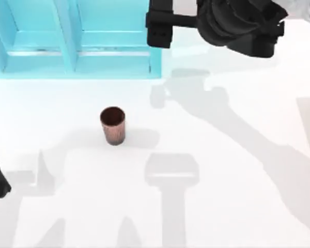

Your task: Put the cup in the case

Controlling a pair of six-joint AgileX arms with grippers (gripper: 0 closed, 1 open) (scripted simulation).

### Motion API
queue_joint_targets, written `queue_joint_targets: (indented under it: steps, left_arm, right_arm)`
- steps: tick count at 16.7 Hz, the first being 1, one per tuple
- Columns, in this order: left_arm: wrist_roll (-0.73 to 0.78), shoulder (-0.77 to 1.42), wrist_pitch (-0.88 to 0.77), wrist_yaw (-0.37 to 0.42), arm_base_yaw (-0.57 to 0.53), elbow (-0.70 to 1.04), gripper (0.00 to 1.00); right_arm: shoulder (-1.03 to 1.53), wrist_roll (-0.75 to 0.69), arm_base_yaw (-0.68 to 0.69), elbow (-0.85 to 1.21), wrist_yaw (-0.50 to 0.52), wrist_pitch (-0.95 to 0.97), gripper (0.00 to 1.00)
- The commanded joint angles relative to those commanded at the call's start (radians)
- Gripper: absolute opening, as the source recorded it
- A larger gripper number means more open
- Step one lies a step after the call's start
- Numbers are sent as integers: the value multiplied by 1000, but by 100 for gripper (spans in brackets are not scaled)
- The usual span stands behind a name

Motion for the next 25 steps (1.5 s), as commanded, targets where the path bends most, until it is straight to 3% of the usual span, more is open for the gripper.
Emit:
queue_joint_targets:
  steps: [5, 10, 18, 25]
  left_arm:
    - [0, 0, 0, 0, 0, 0, 100]
    - [0, 0, 0, 0, 0, 0, 100]
    - [0, 0, 0, 0, 0, 0, 100]
    - [0, 0, 0, 0, 0, 0, 100]
  right_arm:
    - [412, 149, 127, 409, 30, -223, 100]
    - [628, 227, 189, 627, 42, -341, 100]
    - [647, 226, 186, 627, 40, -331, 100]
    - [733, 180, 141, 487, 30, -83, 100]
